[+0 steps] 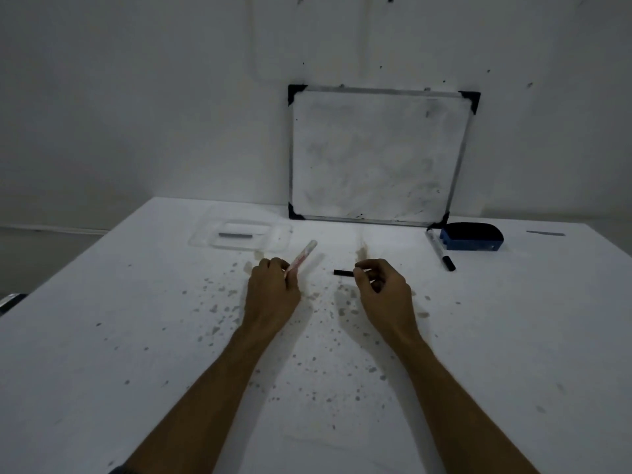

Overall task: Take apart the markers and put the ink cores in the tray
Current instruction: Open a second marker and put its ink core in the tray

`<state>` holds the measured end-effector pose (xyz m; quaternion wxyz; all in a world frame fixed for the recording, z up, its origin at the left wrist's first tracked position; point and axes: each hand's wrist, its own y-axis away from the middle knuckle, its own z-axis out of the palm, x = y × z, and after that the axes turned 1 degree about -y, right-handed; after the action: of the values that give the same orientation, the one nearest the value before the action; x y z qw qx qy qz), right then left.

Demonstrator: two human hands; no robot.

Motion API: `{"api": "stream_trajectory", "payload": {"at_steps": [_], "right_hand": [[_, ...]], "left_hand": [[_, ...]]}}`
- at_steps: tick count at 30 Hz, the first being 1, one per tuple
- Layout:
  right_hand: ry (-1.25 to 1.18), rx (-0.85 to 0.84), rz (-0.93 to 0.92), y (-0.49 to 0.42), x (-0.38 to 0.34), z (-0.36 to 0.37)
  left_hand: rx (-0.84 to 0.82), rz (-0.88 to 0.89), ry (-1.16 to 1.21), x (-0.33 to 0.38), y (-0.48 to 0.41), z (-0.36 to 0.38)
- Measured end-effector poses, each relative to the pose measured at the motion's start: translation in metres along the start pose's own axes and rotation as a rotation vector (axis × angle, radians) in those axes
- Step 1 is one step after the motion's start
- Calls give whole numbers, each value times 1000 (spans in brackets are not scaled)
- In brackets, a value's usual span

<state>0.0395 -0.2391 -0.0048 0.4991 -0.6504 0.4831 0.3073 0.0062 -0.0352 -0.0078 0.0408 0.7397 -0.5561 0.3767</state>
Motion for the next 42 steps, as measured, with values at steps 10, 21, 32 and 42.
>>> {"api": "stream_trajectory", "payload": {"at_steps": [10,21,32,42], "right_hand": [[-296,48,84,-7,-16,-6],[-235,-46,129,-6,-12,-5],[274,19,102,-11,-4,-7],[318,-20,-422,-4,-4,-5]], "left_hand": [[-225,248,404,30,27,3],[11,669,-117,39,1,4],[20,799,-112,38,16,21],[-403,538,180,31,10,7]]}}
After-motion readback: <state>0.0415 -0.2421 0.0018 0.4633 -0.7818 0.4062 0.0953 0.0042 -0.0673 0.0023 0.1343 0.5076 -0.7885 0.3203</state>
